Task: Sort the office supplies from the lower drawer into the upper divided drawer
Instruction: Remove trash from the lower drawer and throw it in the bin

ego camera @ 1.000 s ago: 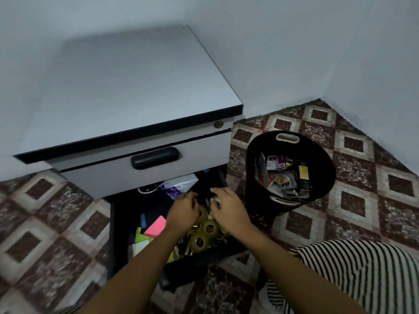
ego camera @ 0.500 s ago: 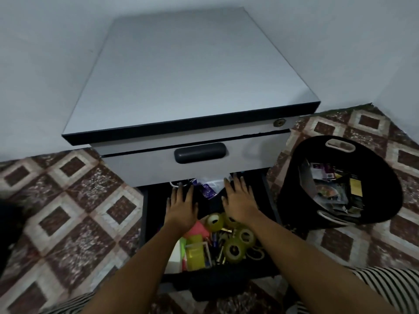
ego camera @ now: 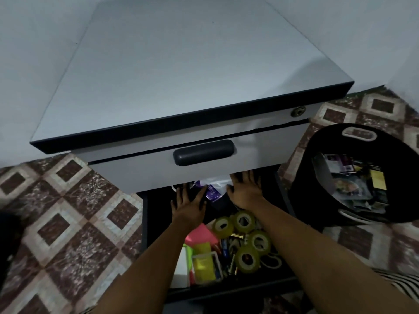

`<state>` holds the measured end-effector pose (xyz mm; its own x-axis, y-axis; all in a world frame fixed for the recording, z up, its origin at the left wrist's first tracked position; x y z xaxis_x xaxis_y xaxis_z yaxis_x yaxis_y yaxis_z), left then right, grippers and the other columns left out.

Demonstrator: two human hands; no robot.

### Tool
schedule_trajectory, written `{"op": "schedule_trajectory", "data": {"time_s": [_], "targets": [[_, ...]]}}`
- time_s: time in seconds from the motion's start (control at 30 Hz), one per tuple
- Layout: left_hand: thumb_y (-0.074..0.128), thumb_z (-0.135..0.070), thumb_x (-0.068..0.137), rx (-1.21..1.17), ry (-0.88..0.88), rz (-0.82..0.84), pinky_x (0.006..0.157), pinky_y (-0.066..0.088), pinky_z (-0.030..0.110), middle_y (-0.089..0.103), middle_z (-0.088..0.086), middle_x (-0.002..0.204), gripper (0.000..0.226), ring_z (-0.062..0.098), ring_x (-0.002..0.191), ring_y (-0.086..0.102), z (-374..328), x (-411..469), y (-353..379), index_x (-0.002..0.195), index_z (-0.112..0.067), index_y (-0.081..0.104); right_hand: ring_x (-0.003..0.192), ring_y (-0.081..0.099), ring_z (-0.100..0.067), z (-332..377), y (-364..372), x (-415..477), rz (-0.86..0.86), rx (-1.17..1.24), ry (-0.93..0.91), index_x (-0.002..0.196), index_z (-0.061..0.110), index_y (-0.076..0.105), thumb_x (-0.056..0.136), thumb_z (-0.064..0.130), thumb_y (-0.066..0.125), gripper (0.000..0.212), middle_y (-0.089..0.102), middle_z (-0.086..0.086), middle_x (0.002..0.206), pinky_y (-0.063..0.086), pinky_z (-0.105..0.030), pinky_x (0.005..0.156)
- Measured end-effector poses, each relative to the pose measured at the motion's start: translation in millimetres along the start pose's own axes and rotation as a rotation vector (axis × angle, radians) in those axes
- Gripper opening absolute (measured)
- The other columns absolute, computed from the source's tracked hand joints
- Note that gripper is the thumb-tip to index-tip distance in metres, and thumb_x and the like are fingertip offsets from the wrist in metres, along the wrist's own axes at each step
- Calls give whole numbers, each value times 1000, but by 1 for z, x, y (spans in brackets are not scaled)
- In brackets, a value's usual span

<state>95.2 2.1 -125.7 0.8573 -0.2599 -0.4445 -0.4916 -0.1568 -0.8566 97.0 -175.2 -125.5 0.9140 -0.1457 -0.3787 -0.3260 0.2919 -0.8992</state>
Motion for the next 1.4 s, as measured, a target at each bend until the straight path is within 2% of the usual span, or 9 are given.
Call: {"op": "schedule_trajectory", "data": {"time_s": [0.3,0.37,0.5,0.63,0.77,0.93,1.13,1.23,1.4], "targets": [[26,-46,100,-34,-53,-2,114,0,53,-11,10,157,46,32,144,-14,-7,-18,7,145,-48,16,146,-11,-26,6,12,-21,64,109,-11,152,17,5,99,42,29,63,-11,-8,158,0,-47,117],[26,-45,100,-47,-54,-7,114,1,53,-9,10,157,45,32,144,-13,-4,-26,10,144,-48,19,146,-5,-28,7,11,-28,75,104,-20,151,16,9,99,42,29,62,-6,-9,159,6,-47,118],[26,-47,99,-81,-55,-39,114,5,53,-1,10,157,42,33,144,-5,2,-38,14,141,-47,27,139,17,-34,6,0,-37,-103,104,-9,148,17,23,97,34,37,55,11,-14,155,24,-45,111],[24,-48,99,-80,-56,-39,114,7,52,0,9,156,42,33,143,-1,3,-42,15,141,-46,29,142,8,-38,2,-10,-21,-207,83,42,149,17,15,94,29,43,63,7,-19,154,13,-49,116],[26,-49,99,-91,-59,-42,114,9,52,0,8,157,43,33,143,-2,9,-41,15,141,-48,28,141,9,-40,0,-13,5,-132,46,69,147,11,22,95,29,41,58,8,-21,153,9,-51,117],[27,-49,98,-100,-61,-55,114,11,53,0,7,157,41,32,143,-1,9,-41,16,140,-48,30,132,29,-36,-2,-18,8,-161,70,79,137,7,40,97,25,39,44,29,-20,145,31,-44,108],[27,-48,99,-115,-77,-57,114,9,52,1,7,157,40,33,143,-1,9,-43,15,139,-47,32,126,40,-33,7,-10,-20,-242,140,-51,144,26,35,97,28,39,48,22,-12,149,38,-39,100],[29,-47,99,-130,-98,-76,113,11,50,8,9,155,39,32,142,5,8,-45,12,136,-46,39,121,46,-31,7,-7,-36,-232,213,-84,139,23,45,97,29,40,43,26,-8,148,41,-36,98],[33,-42,99,-207,-137,-172,111,17,46,25,14,146,38,32,136,19,13,-49,4,132,-32,49,113,53,-31,-5,-1,-54,-229,299,-88,114,7,60,97,24,43,30,35,-10,142,42,-31,92]]}}
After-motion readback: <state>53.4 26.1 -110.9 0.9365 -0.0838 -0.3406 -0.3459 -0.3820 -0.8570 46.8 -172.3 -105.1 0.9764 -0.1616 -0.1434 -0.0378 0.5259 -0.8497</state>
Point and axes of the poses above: each hand's wrist, its own x-axis towards the middle knuckle, its own y-axis out of the palm, z = x × y, the point moved 6 cm from there along x, towards the middle knuckle
